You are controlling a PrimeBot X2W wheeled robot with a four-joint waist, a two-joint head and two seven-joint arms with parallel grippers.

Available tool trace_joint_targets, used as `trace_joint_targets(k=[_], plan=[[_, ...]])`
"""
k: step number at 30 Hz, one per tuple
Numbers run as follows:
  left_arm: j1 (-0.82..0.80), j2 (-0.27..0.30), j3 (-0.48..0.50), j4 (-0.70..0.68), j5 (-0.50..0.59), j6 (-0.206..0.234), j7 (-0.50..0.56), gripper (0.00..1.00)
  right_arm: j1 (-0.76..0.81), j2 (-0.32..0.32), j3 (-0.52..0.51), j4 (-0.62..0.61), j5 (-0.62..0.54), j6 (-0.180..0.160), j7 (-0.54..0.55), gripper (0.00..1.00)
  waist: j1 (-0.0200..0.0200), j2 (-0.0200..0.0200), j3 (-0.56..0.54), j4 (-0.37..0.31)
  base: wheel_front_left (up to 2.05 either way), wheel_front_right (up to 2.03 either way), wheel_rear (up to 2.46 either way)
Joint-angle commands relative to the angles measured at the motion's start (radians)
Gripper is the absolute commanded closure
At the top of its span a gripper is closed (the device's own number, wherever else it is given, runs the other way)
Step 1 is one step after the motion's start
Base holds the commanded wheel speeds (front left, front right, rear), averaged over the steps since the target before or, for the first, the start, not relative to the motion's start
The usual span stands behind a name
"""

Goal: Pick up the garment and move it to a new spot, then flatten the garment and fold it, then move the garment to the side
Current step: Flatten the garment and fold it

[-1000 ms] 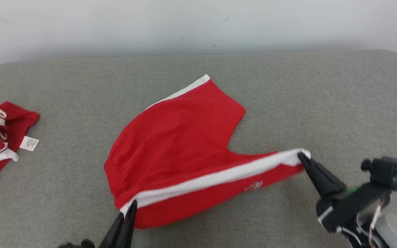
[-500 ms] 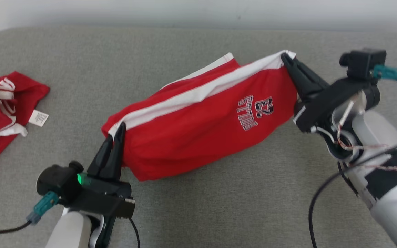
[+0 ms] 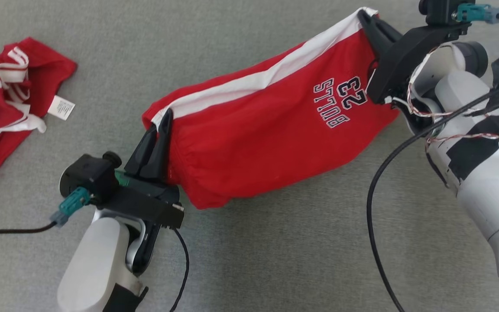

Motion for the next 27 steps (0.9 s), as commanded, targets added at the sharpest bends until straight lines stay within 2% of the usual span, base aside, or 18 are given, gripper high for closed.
trace_joint_targets(k=[1, 11, 12, 13, 14, 20, 27], plan=[[-0.015, -0.001, 0.000, 0.007, -0.005, -0.004, -0.004, 1.00, -0.021, 0.004, 0.012, 0.029, 0.007, 0.000, -0.012, 1.00, -0.0003, -0.0002, 0.037, 0.035, 0.00, 0.00, 0.00], [-0.060, -0.004, -0.026, 0.060, -0.026, -0.004, -0.004, 1.00, -0.093, 0.034, 0.098, 0.159, 0.040, 0.000, -0.072, 1.00, -0.0003, -0.0002, 0.078, 0.044, 0.00, 0.00, 0.00], [-0.065, -0.004, -0.027, 0.063, -0.028, -0.004, -0.004, 0.72, -0.097, 0.036, 0.105, 0.167, 0.043, 0.000, -0.077, 0.66, -0.0003, -0.0002, 0.080, 0.044, 0.00, 0.00, 0.00], [-0.068, -0.004, -0.030, 0.065, -0.029, -0.002, -0.004, 0.04, -0.098, 0.038, 0.111, 0.178, 0.046, 0.000, -0.084, 0.10, -0.0003, -0.0002, 0.079, 0.044, 0.00, 0.00, 0.00], [-0.068, -0.004, -0.032, 0.067, -0.030, 0.000, -0.004, 0.00, -0.099, 0.040, 0.118, 0.188, 0.051, 0.000, -0.084, 0.00, -0.0003, -0.0002, 0.078, 0.043, 0.00, 0.00, 0.00], [-0.044, -0.004, -0.024, 0.081, -0.014, 0.008, -0.004, 0.00, -0.081, 0.044, 0.150, 0.207, 0.095, 0.000, -0.108, 0.00, -0.0003, -0.0002, 0.042, 0.029, 0.00, 0.00, 0.00], [0.055, -0.004, 0.020, 0.042, 0.025, 0.023, -0.004, 0.00, -0.027, 0.014, 0.177, 0.177, 0.159, 0.000, -0.163, 0.00, -0.0003, -0.0002, -0.029, 0.013, 0.00, 0.00, 0.00]])
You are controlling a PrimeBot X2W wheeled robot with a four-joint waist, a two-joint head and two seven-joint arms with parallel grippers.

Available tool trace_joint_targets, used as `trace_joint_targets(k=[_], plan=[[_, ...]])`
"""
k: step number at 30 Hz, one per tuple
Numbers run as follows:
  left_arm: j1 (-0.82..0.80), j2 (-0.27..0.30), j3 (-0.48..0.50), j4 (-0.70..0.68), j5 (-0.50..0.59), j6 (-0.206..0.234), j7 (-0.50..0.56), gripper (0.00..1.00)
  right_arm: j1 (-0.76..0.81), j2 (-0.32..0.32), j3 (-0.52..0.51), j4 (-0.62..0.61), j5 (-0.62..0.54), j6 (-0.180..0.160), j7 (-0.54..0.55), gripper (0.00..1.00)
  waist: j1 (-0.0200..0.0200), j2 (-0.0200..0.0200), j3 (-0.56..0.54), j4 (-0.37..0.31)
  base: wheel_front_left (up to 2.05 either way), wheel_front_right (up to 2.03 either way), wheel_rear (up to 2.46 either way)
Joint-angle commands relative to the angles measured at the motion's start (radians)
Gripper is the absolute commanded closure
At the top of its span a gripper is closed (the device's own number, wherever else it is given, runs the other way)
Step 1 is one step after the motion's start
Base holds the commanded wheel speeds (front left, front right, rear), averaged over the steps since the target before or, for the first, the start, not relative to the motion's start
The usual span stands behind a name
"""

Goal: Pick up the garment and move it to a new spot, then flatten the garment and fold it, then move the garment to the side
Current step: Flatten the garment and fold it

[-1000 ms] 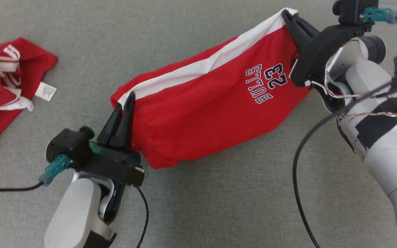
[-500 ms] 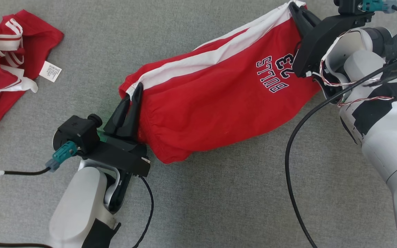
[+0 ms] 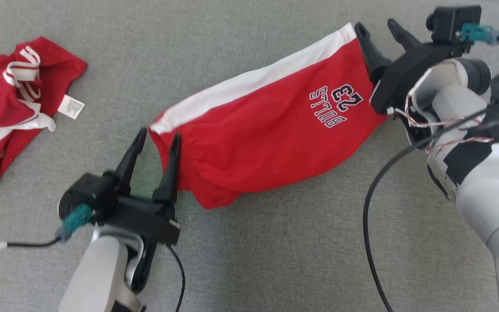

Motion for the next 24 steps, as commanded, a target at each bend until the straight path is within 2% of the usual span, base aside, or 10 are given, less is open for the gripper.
trace_joint_targets(k=[1, 7, 16, 24], plan=[[0.026, 0.000, 0.003, -0.005, 0.011, 0.004, -0.004, 0.00, 0.021, -0.003, 0.007, -0.006, 0.006, 0.000, -0.009, 0.00, 0.0001, -0.0001, -0.034, -0.012, 0.00, 0.00, 0.00], [0.136, 0.001, 0.046, -0.087, 0.042, 0.017, -0.004, 0.00, 0.094, -0.032, 0.023, -0.042, 0.048, 0.000, -0.073, 0.00, 0.0001, -0.0001, -0.094, -0.028, 0.00, 0.00, 0.00], [0.287, 0.002, 0.103, -0.267, 0.095, 0.071, -0.004, 0.00, 0.217, -0.084, 0.007, -0.074, 0.042, 0.000, -0.112, 0.00, 0.0001, -0.0001, -0.153, -0.041, 0.00, 0.00, 0.00], [0.411, 0.001, 0.127, -0.351, 0.099, 0.115, -0.004, 0.00, 0.389, -0.120, -0.156, -0.148, -0.026, 0.000, -0.114, 0.00, 0.0001, -0.0001, -0.195, -0.044, 0.00, 0.00, 0.00]])
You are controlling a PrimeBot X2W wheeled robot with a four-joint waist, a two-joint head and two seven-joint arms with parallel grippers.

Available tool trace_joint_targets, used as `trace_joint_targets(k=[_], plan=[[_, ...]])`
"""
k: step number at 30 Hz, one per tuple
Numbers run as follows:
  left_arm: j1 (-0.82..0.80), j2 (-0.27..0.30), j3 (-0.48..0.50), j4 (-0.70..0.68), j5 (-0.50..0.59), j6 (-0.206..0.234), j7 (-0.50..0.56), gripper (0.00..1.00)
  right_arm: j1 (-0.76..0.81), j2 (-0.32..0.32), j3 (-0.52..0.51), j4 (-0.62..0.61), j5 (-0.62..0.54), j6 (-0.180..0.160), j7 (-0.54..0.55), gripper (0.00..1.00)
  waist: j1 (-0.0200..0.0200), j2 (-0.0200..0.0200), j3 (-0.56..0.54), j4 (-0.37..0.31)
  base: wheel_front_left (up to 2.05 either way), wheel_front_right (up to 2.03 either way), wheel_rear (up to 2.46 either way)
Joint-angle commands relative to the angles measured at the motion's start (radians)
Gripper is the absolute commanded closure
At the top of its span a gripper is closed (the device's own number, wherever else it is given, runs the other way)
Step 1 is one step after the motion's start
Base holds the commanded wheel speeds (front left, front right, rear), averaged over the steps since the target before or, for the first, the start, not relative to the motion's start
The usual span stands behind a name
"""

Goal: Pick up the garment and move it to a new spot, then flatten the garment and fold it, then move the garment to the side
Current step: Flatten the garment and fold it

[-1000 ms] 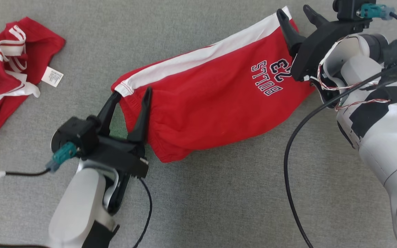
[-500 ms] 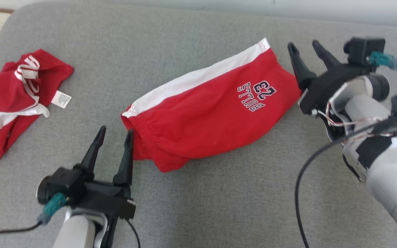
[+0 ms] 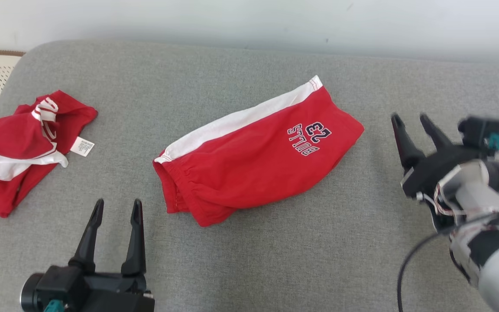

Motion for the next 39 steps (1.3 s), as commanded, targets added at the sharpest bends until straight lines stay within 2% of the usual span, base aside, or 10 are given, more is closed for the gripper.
trace_joint_targets(k=[1, 8, 16, 26, 29, 39], plan=[[0.035, 0.000, 0.007, -0.011, -0.006, 0.010, -0.004, 0.00, 0.060, -0.004, -0.041, -0.023, -0.025, 0.000, -0.005, 0.00, 0.0002, 0.0001, -0.014, 0.000, 0.00, 0.00, 0.00], [0.070, 0.000, 0.009, -0.032, -0.024, 0.027, -0.004, 0.00, 0.202, 0.019, -0.156, -0.098, -0.099, 0.000, -0.003, 0.00, 0.0002, 0.0001, -0.026, 0.003, 0.00, 0.00, 0.00], [0.061, 0.000, -0.010, -0.035, -0.035, 0.030, -0.004, 0.00, 0.184, 0.054, -0.196, -0.082, -0.147, 0.000, -0.003, 0.00, 0.0002, 0.0001, -0.026, 0.028, 0.00, 0.00, 0.00], [0.038, 0.000, -0.067, -0.015, -0.060, 0.040, -0.004, 0.00, 0.068, 0.111, -0.229, 0.094, -0.226, 0.000, 0.014, 0.00, 0.0002, 0.0001, 0.013, 0.122, 0.00, 0.00, 0.00], [0.030, 0.000, -0.074, -0.010, -0.067, 0.042, -0.004, 0.00, 0.036, 0.107, -0.238, 0.156, -0.239, 0.000, 0.020, 0.00, 0.0002, 0.0001, 0.028, 0.150, 0.00, 0.00, 0.00], [0.015, 0.000, -0.082, -0.010, -0.078, 0.051, -0.004, 0.00, -0.024, 0.128, -0.258, 0.310, -0.231, 0.000, 0.052, 0.00, 0.0002, 0.0001, 0.061, 0.192, 0.00, 0.00, 0.00]])
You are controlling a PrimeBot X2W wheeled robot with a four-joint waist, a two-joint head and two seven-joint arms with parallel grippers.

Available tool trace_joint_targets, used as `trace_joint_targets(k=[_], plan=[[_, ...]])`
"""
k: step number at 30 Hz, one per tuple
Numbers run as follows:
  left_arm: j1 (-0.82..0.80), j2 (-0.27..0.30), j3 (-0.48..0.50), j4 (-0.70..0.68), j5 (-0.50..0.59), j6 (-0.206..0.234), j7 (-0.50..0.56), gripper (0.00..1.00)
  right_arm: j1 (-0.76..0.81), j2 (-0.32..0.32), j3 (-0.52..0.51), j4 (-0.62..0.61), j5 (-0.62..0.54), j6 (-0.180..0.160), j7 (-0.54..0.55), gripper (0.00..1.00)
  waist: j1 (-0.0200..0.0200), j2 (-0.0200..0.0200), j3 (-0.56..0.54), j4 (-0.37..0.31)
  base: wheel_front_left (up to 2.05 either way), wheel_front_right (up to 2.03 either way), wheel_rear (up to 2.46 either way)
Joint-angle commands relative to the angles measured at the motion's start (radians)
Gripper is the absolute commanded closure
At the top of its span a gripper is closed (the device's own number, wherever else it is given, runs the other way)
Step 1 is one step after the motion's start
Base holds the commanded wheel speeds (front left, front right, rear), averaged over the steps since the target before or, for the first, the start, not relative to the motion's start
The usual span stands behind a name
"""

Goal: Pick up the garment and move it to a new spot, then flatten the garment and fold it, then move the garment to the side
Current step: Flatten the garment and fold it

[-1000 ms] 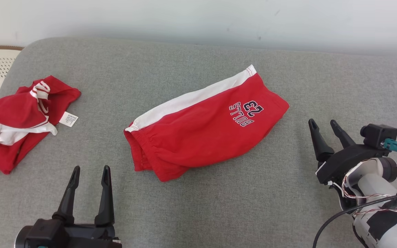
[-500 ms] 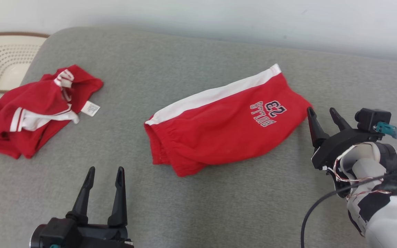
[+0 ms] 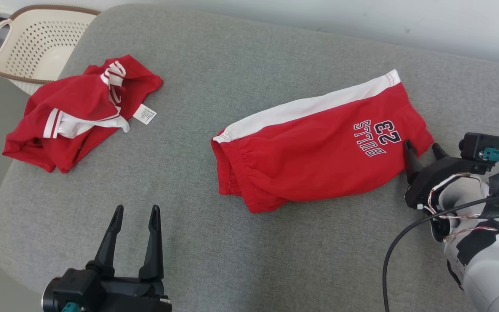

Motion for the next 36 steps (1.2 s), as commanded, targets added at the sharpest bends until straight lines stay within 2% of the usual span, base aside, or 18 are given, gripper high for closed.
trace_joint_targets(k=[1, 2, 3, 4, 5, 15, 26, 36], plan=[[-0.013, 0.000, 0.001, -0.001, -0.005, 0.005, -0.004, 0.00, -0.008, 0.013, 0.002, 0.003, 0.009, 0.000, 0.001, 0.00, -0.0001, 0.0000, 0.010, 0.009, 0.00, 0.00, 0.00], [-0.013, 0.000, 0.002, -0.001, -0.006, 0.006, -0.004, 0.00, -0.003, 0.020, 0.000, 0.007, 0.017, 0.000, 0.006, 0.00, -0.0001, 0.0000, 0.011, 0.009, 0.00, 0.00, 0.00], [-0.013, 0.000, 0.005, 0.001, -0.007, 0.006, -0.004, 0.00, -0.001, 0.023, 0.001, 0.008, 0.021, 0.000, 0.009, 0.57, -0.0001, 0.0000, 0.012, 0.008, 0.00, 0.00, 0.00], [-0.013, 0.000, 0.007, 0.002, -0.007, 0.006, -0.004, 0.00, -0.001, 0.023, 0.003, 0.006, 0.026, 0.000, 0.008, 0.92, -0.0001, 0.0000, 0.012, 0.007, 0.00, 0.00, 0.00], [-0.012, 0.000, 0.010, 0.005, -0.007, 0.007, -0.004, 0.00, 0.002, 0.028, 0.008, 0.000, 0.030, 0.000, 0.003, 1.00, -0.0001, 0.0000, 0.010, 0.002, 0.00, 0.00, 0.00], [0.014, 0.000, 0.017, 0.024, -0.001, 0.004, -0.004, 0.00, 0.074, 0.033, 0.024, -0.102, 0.102, 0.000, -0.026, 1.00, -0.0001, 0.0000, -0.042, -0.043, 0.00, 0.00, 0.00], [0.063, 0.000, 0.050, 0.031, 0.028, -0.017, -0.004, 0.00, 0.265, -0.020, 0.092, -0.358, 0.194, 0.000, -0.028, 1.00, -0.0001, 0.0000, -0.116, -0.154, 0.00, 0.00, 0.00], [0.084, 0.000, 0.054, 0.023, 0.035, -0.017, -0.004, 0.00, 0.423, -0.046, 0.073, -0.504, 0.209, 0.001, -0.021, 1.00, -0.0001, 0.0000, -0.132, -0.234, 0.00, 0.00, 0.00]])
